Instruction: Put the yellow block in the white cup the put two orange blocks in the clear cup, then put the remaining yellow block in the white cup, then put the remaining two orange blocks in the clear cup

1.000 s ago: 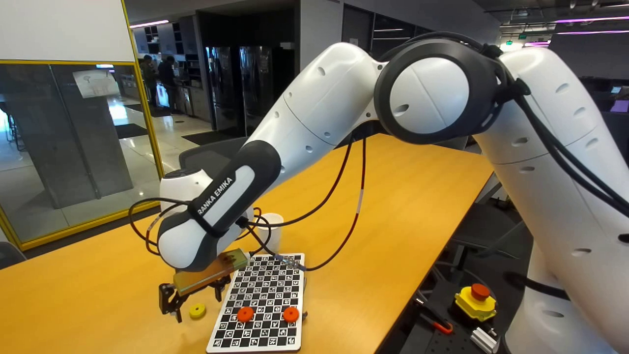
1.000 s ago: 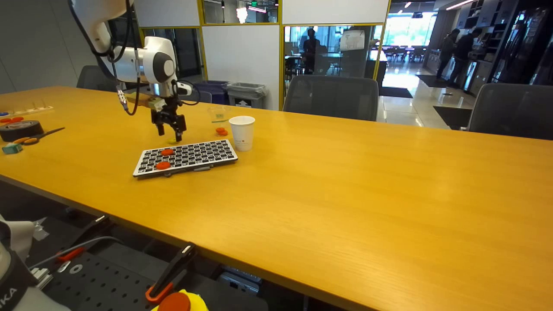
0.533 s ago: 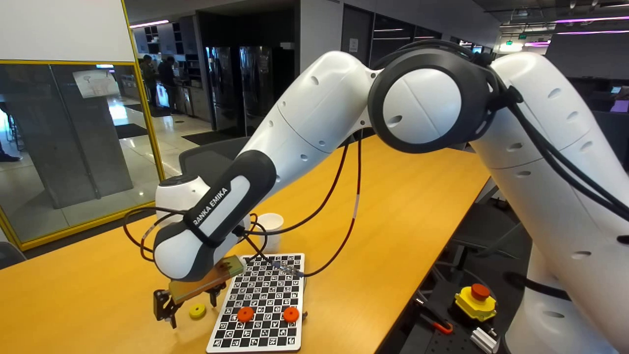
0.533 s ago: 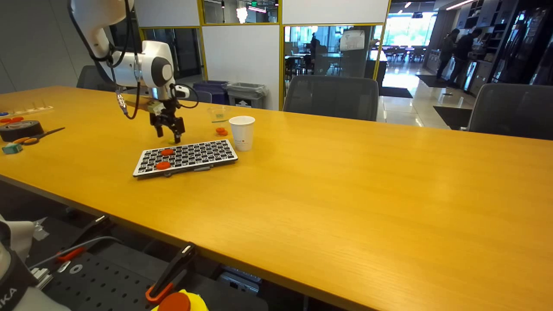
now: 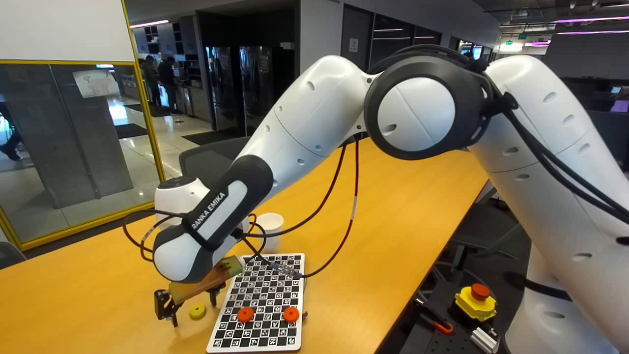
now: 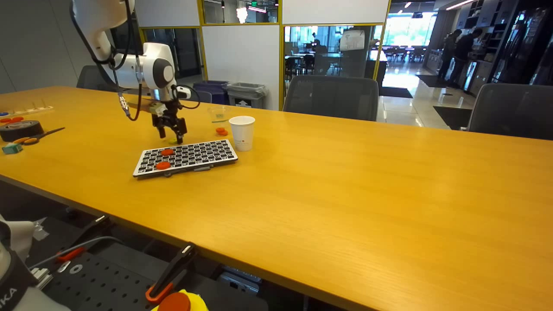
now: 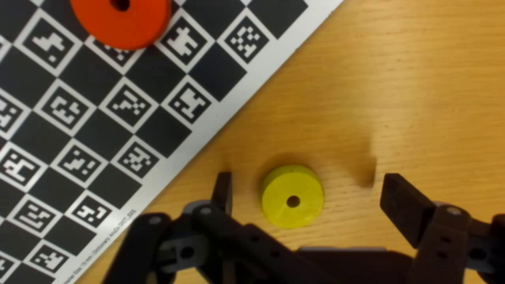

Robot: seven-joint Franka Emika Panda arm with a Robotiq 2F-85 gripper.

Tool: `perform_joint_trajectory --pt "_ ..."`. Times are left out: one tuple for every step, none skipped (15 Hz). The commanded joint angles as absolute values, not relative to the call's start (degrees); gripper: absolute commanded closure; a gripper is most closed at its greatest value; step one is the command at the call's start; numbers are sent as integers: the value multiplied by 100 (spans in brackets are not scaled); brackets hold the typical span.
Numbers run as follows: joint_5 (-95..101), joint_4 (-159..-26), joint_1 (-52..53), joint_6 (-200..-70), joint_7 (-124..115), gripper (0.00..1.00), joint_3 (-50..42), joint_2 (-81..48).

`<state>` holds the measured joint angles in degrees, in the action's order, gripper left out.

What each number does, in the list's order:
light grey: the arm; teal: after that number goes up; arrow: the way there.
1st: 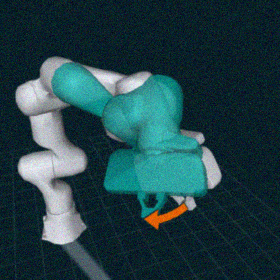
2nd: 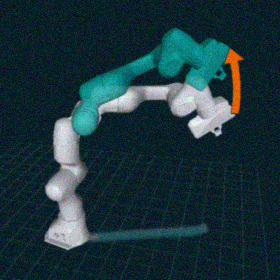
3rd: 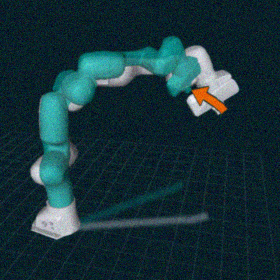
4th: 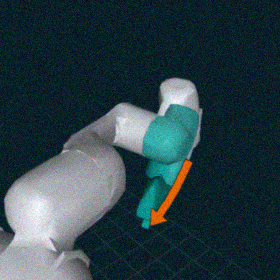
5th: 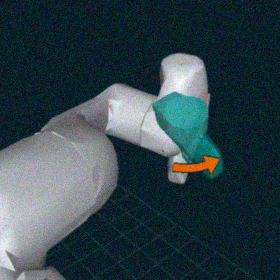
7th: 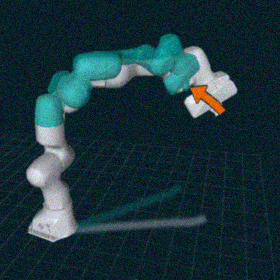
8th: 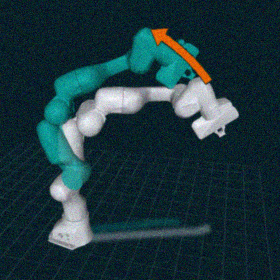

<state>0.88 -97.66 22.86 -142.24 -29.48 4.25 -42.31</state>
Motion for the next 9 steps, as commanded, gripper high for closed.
perform_joint_trajectory --pt "157 -9594 2422 -14301 -2961 32 262 -4305" --pt "167 -9593 2431 -14302 -2968 41 244 -4301" --pt "180 -9595 2443 -14299 -2975 49 223 -4295" --pt "195 -9593 2456 -14301 -2985 56 202 -4289" --pt "216 -9585 2473 -14284 -2998 65 176 -4282" --pt "231 -9584 2487 -14279 -3008 71 152 -4278" --pt "249 -9583 2506 -14248 -3032 80 121 -4268" --pt "224 -9579 2488 -14202 -3006 83 143 -4243" --pt "223 -9583 2494 -14180 -3014 83 132 -4243"
